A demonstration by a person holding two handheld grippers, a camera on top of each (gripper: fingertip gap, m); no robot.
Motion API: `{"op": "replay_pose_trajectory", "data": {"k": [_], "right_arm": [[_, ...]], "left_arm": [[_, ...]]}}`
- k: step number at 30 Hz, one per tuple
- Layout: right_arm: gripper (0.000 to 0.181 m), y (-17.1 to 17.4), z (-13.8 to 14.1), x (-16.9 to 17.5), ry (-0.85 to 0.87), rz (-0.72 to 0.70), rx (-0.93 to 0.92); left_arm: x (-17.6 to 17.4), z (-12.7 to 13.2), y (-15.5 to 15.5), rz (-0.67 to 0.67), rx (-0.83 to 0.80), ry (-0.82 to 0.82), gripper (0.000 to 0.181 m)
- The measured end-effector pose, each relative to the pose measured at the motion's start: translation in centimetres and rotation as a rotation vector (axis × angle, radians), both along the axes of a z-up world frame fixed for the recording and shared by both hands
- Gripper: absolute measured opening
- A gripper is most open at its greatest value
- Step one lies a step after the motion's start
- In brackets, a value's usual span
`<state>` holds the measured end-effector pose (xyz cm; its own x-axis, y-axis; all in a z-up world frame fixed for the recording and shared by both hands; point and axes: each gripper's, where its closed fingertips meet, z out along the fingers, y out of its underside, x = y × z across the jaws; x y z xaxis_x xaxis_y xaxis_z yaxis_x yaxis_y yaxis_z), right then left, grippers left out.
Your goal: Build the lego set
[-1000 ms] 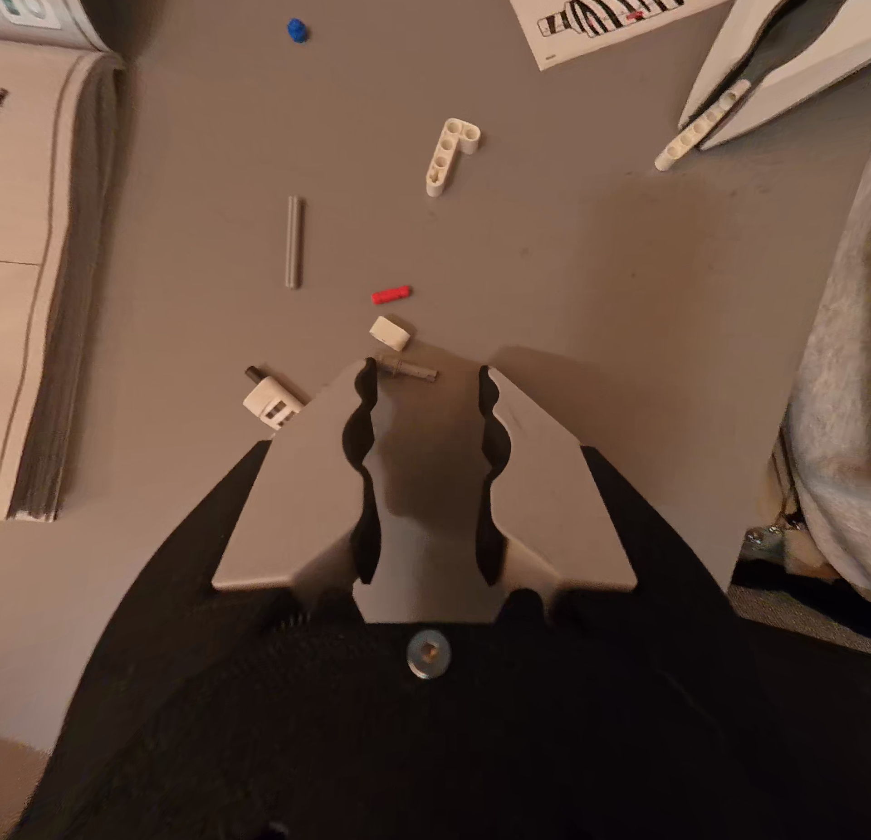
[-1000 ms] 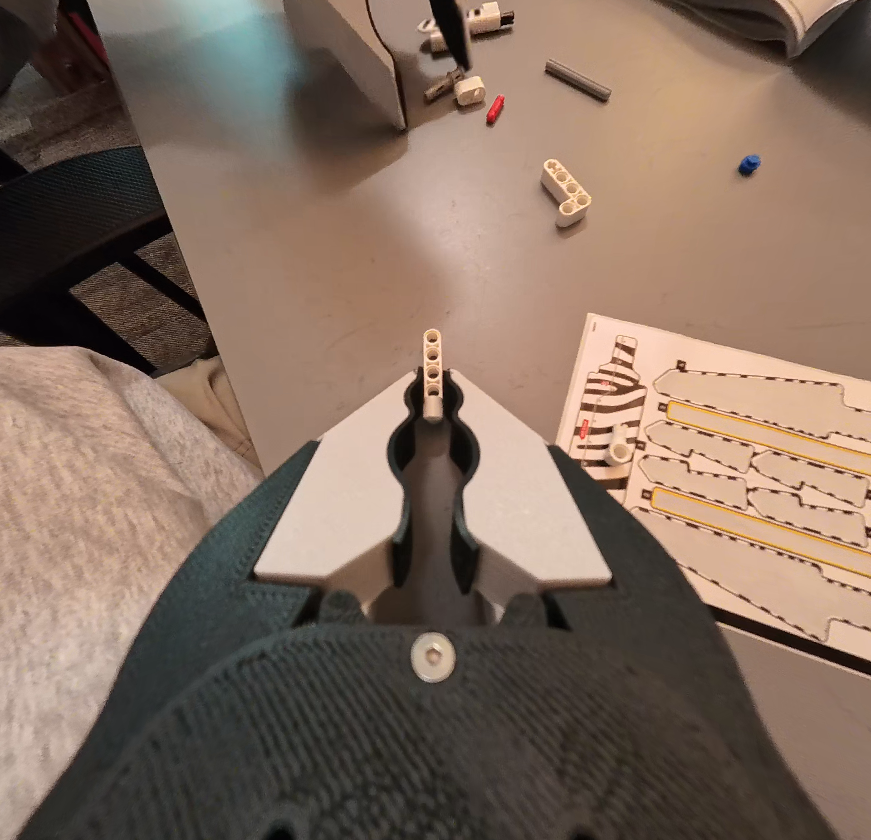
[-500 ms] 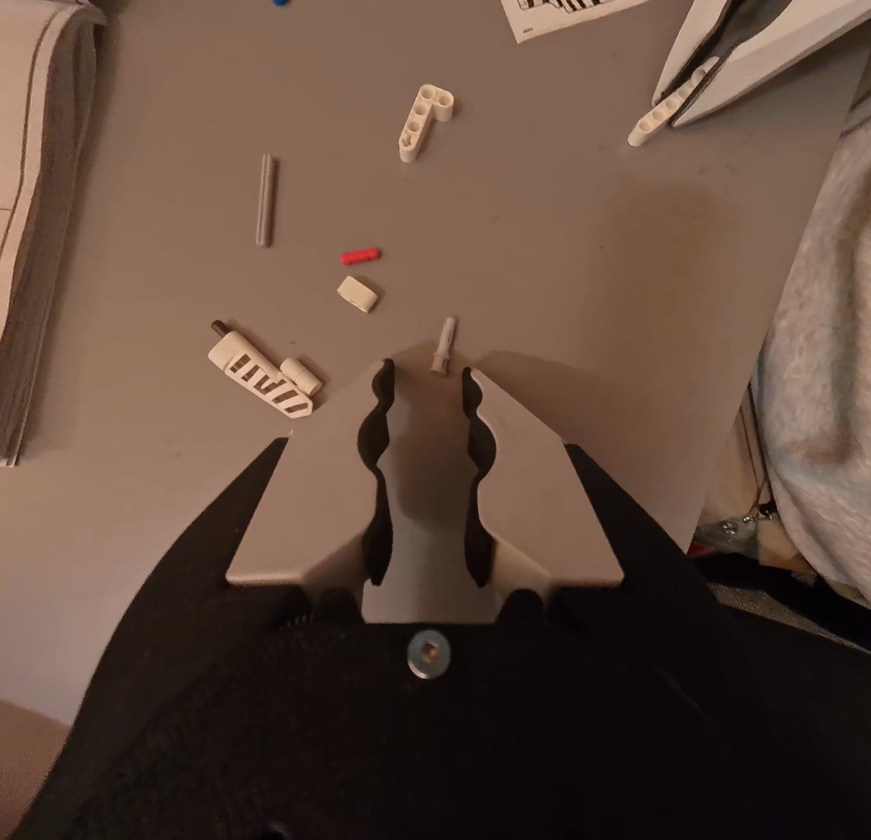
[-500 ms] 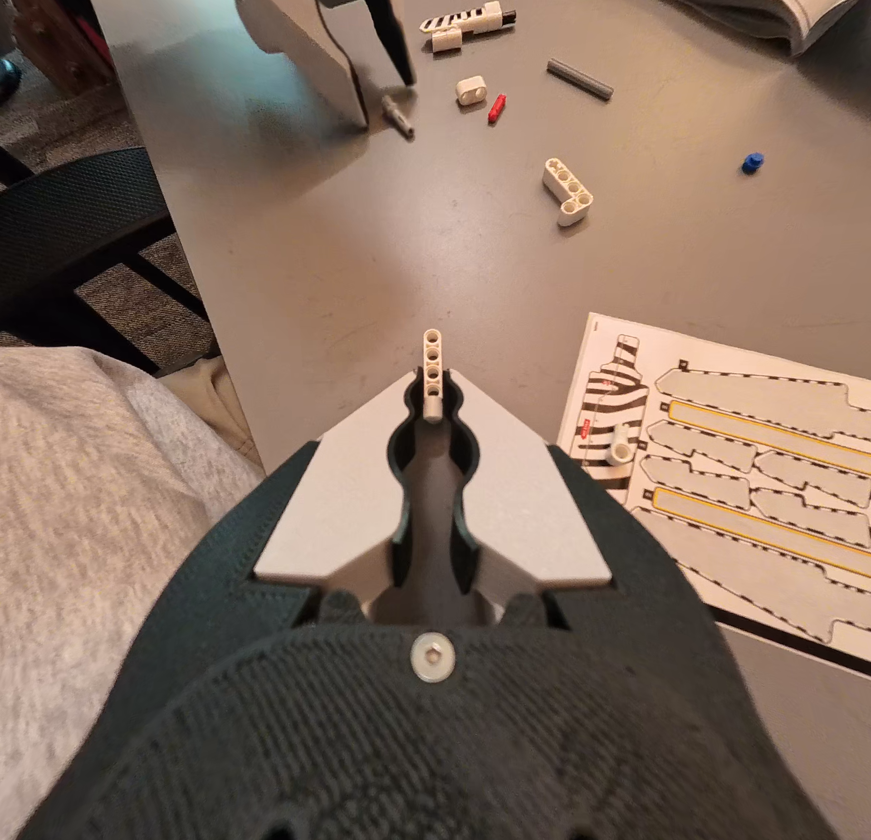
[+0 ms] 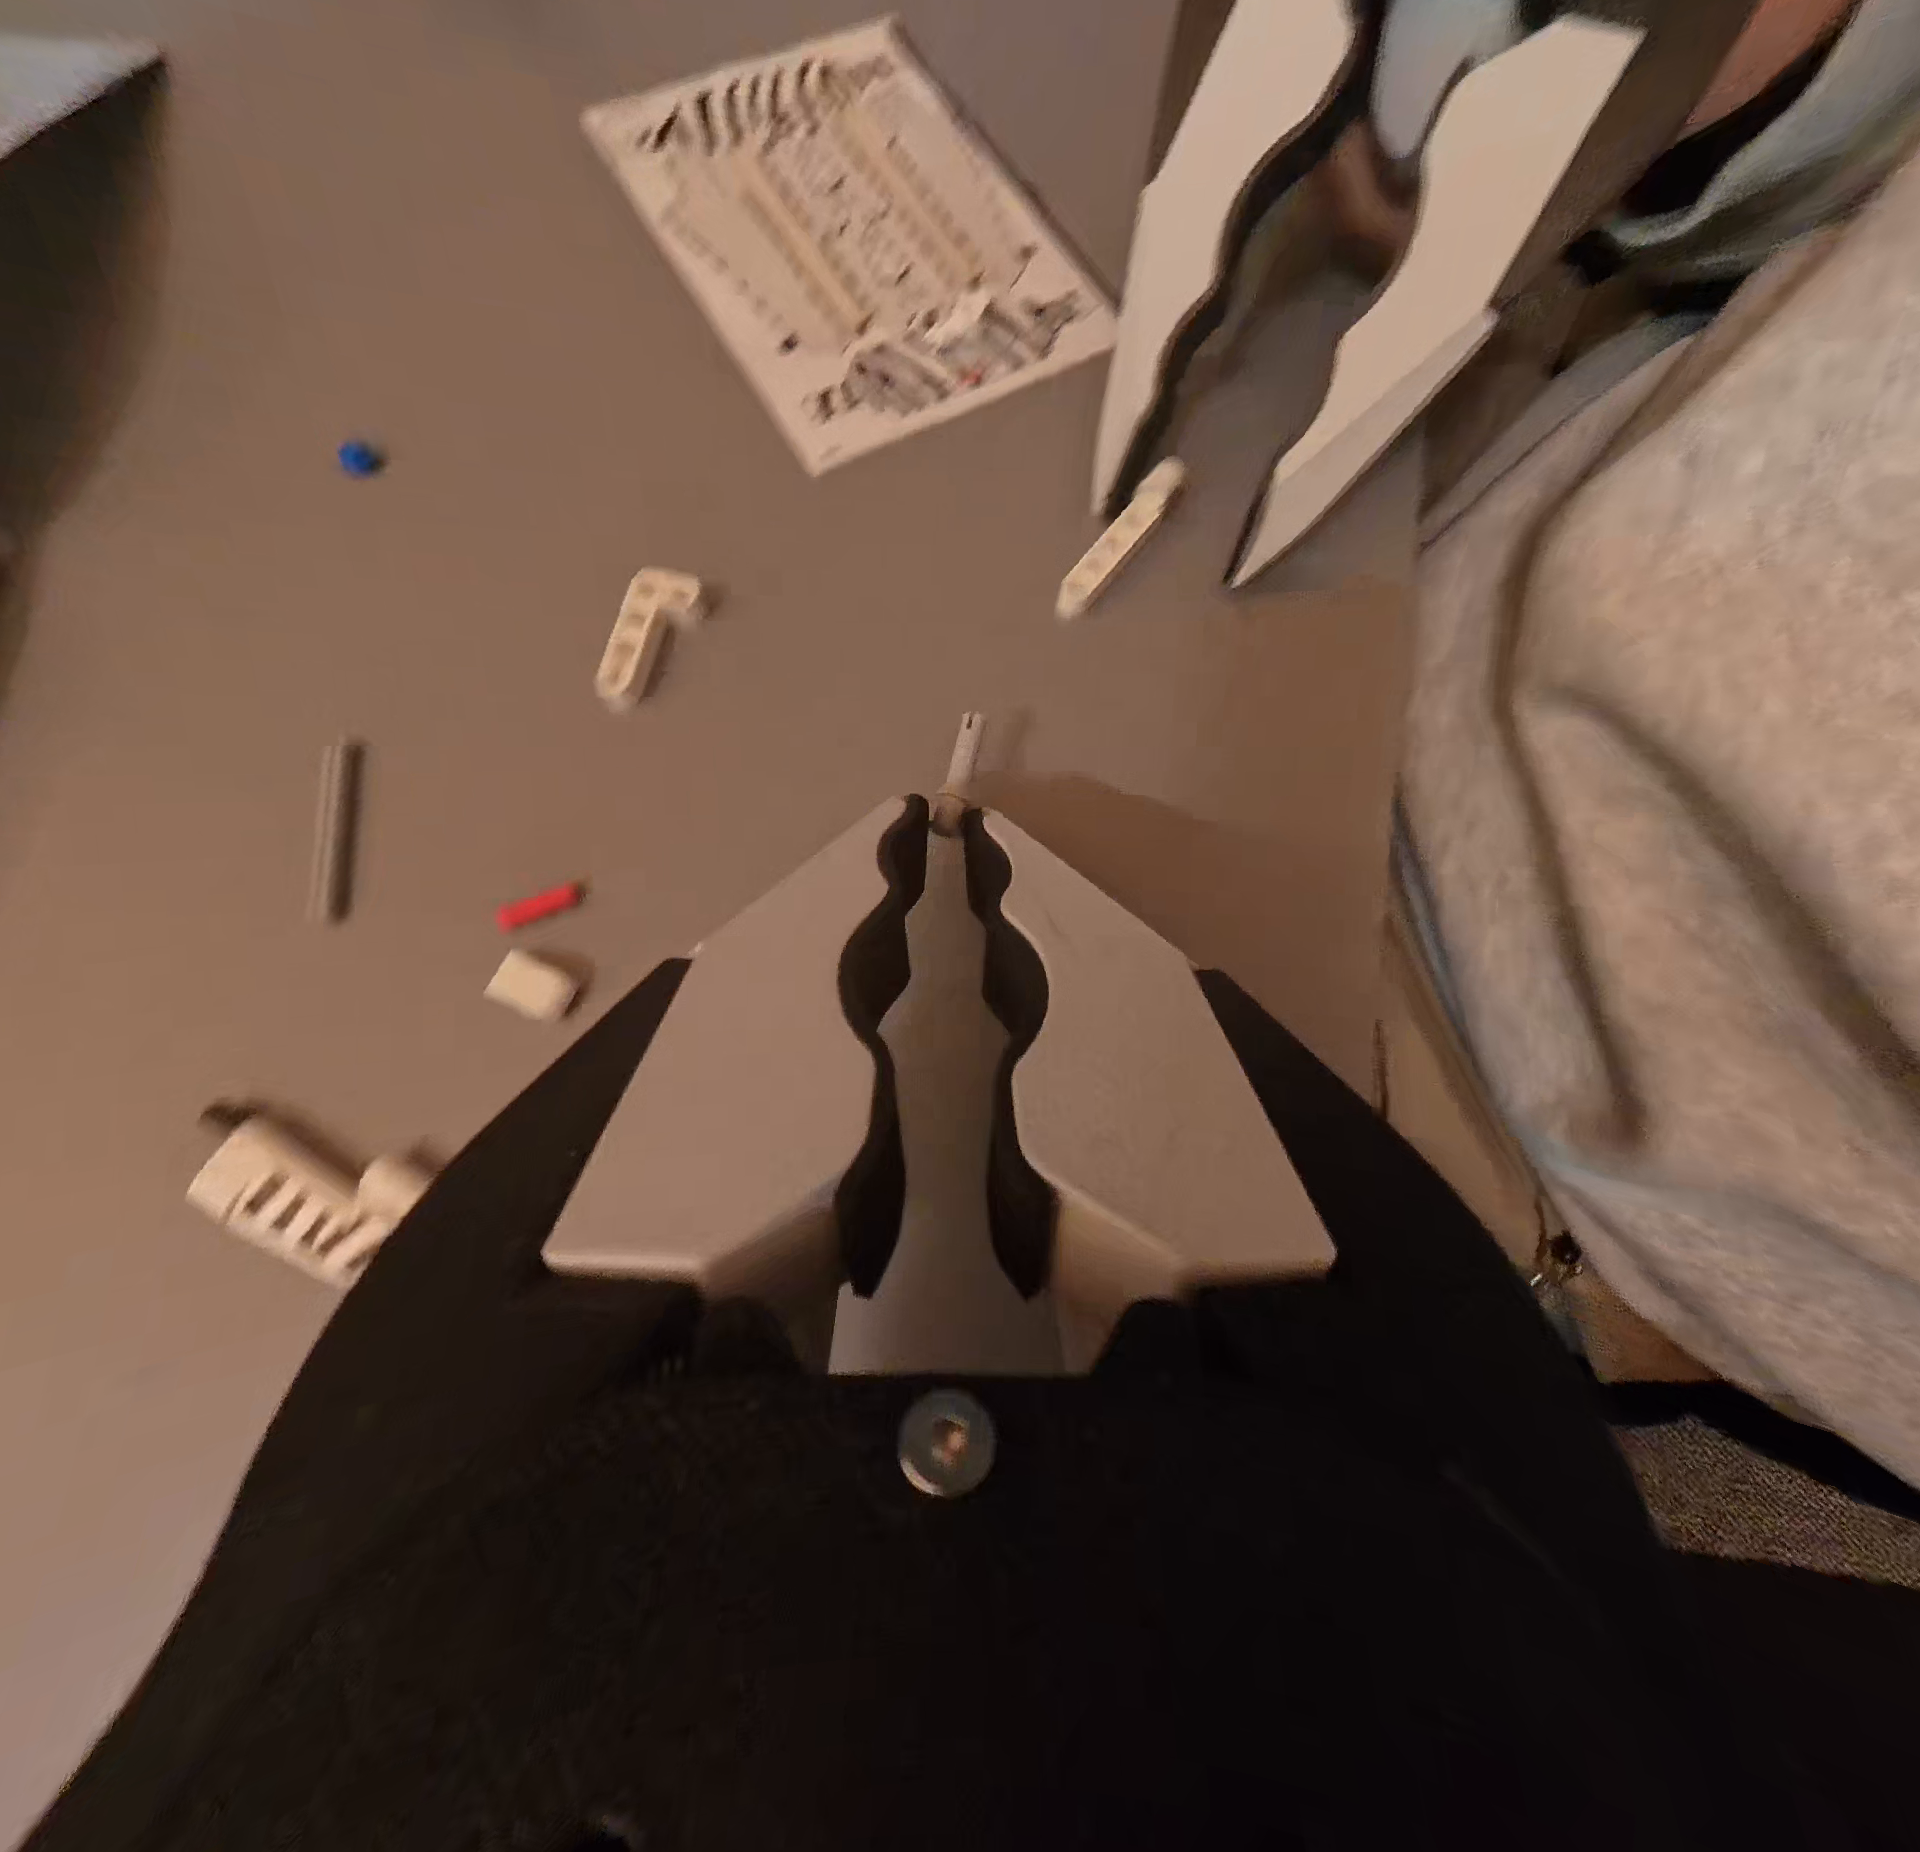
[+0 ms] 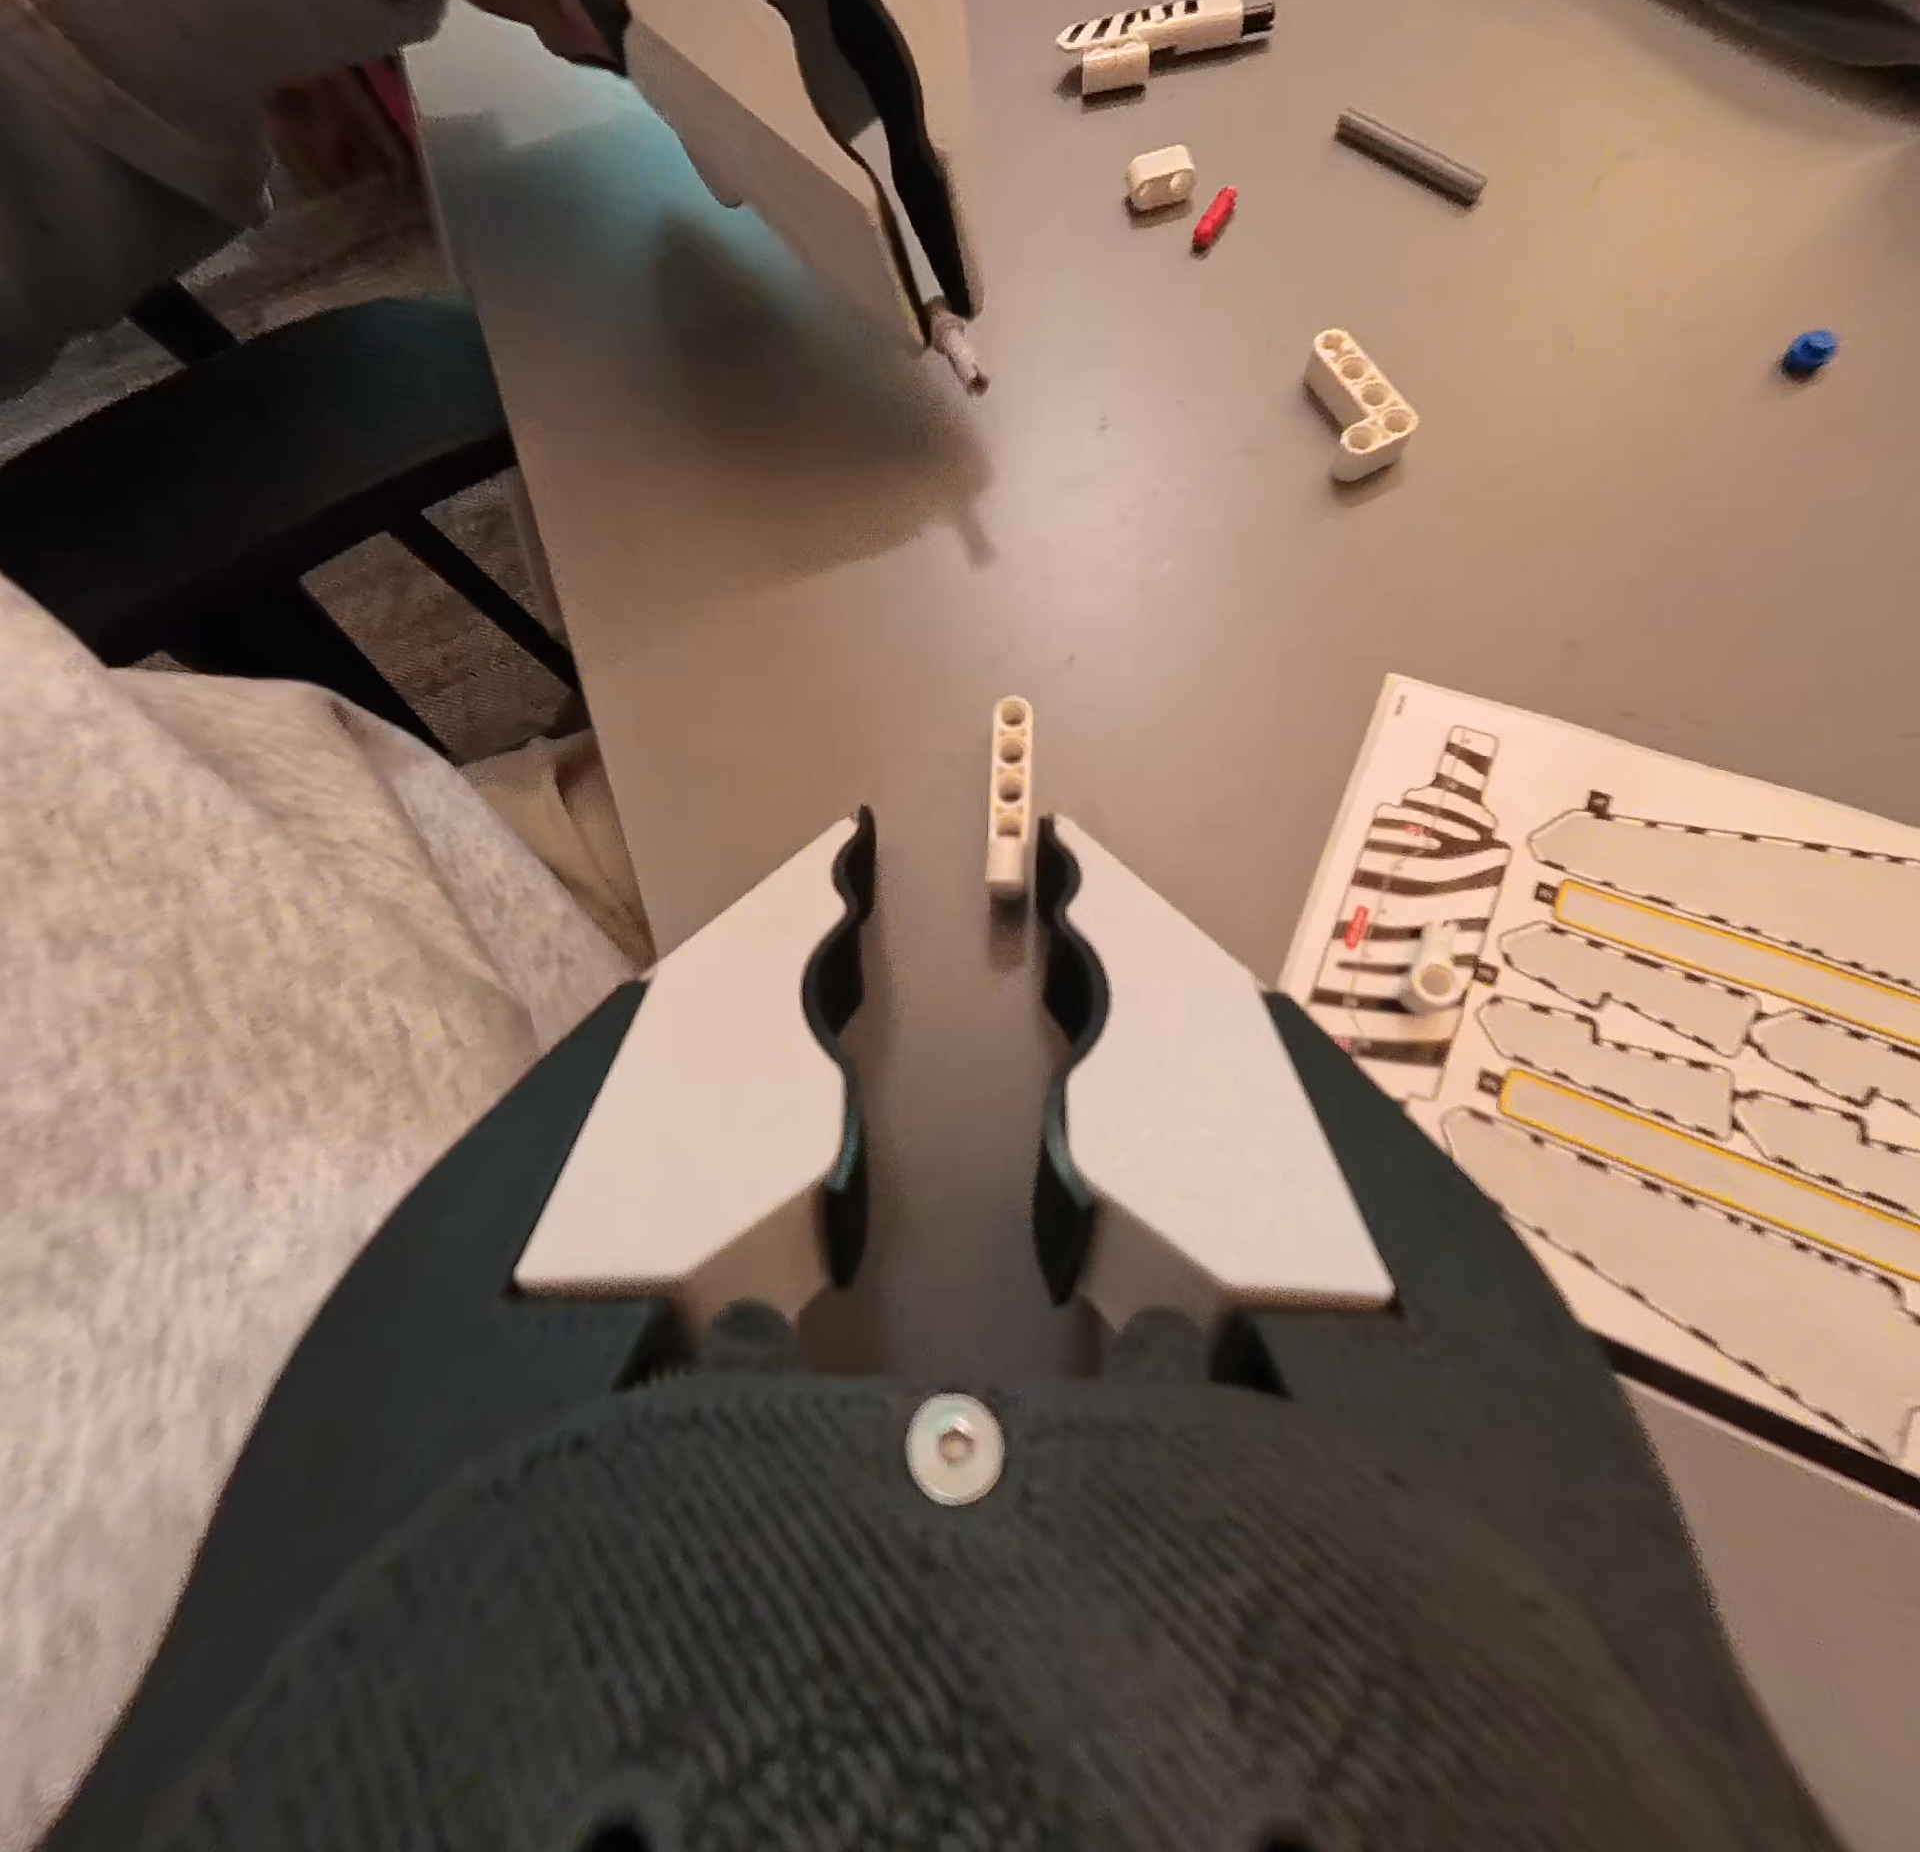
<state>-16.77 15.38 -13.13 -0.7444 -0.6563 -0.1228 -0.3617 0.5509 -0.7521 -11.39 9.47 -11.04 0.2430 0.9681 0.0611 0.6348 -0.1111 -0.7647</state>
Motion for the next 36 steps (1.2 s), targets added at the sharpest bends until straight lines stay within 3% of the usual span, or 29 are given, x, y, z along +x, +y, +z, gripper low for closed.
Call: {"op": "replay_pose_trajectory", "data": {"k": [4,13,36], "right_arm": [[0.03,0.6,-0.1,-0.9,0.049,-0.012,-0.035],[0.008,0.0,-0.3,-1.4,0.079,-0.042,-0.054],[0.006,-0.2,-0.3,-1.1,0.075,-0.005,-0.053]], "left_arm": [[-2.3,0.7,2.4,-0.081,0.035,0.045,0.006],[-5.3,-0.7,4.5,-0.202,0.053,-0.001,0.006],[-5.8,-1.7,5.3,-0.316,-0.055,-0.151,0.005]]}}
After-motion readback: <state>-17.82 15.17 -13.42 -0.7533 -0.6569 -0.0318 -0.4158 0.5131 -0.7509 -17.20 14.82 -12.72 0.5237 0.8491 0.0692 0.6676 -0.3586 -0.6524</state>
